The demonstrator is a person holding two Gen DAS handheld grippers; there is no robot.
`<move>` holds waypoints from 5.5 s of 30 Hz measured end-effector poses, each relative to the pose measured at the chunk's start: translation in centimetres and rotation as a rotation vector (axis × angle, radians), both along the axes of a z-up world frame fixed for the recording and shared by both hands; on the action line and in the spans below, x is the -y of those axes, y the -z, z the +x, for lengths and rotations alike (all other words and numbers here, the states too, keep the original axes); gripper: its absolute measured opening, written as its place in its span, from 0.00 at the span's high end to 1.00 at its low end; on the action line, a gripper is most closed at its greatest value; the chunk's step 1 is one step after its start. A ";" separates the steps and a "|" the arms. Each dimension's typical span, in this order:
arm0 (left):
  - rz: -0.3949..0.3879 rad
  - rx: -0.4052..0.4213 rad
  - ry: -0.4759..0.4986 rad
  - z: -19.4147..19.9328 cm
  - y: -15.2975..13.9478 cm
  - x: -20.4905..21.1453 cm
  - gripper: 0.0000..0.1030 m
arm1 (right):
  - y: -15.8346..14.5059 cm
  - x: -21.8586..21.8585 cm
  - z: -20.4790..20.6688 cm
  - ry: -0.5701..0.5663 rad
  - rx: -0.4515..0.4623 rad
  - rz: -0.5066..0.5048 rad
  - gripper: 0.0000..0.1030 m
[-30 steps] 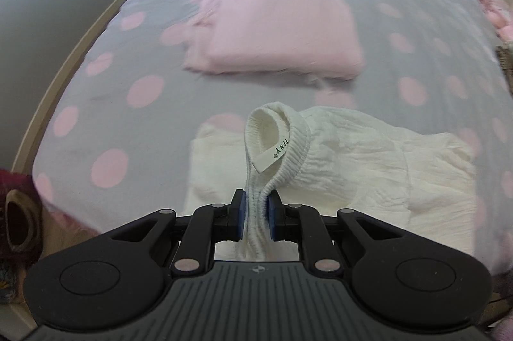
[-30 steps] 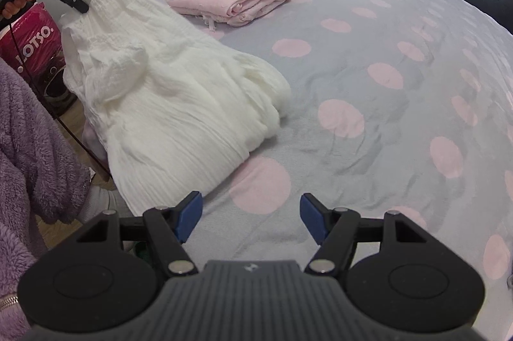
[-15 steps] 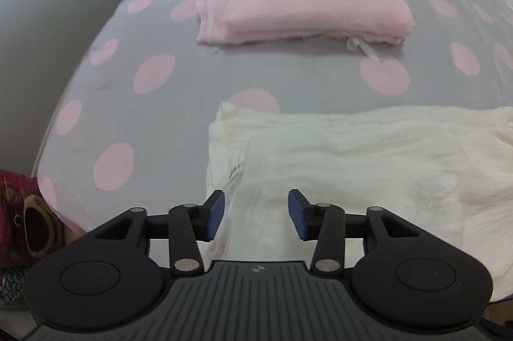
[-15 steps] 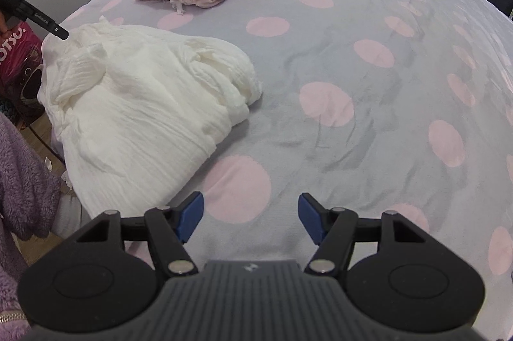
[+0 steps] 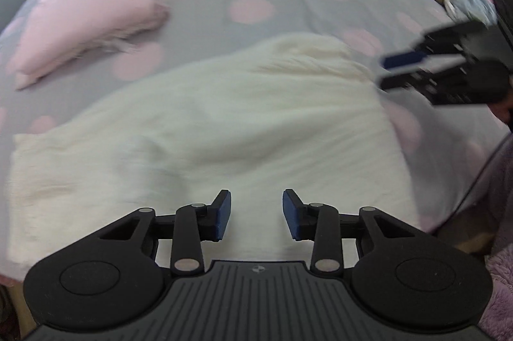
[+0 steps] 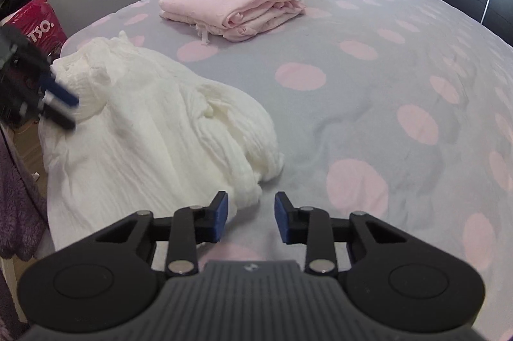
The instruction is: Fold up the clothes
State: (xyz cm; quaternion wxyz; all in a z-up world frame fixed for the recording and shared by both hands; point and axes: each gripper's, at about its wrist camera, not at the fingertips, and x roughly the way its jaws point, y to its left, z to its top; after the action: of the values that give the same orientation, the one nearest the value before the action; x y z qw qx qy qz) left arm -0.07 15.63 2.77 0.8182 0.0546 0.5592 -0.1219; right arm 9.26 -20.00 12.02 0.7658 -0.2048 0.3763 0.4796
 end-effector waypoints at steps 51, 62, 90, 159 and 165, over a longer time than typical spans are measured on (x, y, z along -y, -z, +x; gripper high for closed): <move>0.091 0.067 0.222 -4.2 4.3 13.7 0.95 | 0.3 5.3 -2.4 0.104 0.024 -0.003 0.65; 0.031 0.062 0.156 -5.1 3.0 12.0 0.97 | 0.0 1.5 3.2 0.130 0.005 0.112 0.64; 0.076 0.186 0.054 -5.8 0.4 12.8 0.47 | -0.6 0.4 5.1 0.217 0.102 0.045 0.64; -0.305 0.374 -0.292 -8.6 -14.4 -1.8 0.93 | -5.2 -6.3 -5.6 -0.753 0.885 -0.075 0.86; -0.267 0.576 -0.236 -11.1 -24.7 -3.7 0.93 | -17.2 -6.0 -7.5 -0.628 0.857 0.055 0.87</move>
State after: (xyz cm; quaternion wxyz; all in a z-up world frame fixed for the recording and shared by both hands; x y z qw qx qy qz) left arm -11.21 19.30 27.44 0.9510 -0.0861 0.2864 -0.0781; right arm 1.80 -13.98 29.19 0.6754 -0.4650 -0.0626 0.5690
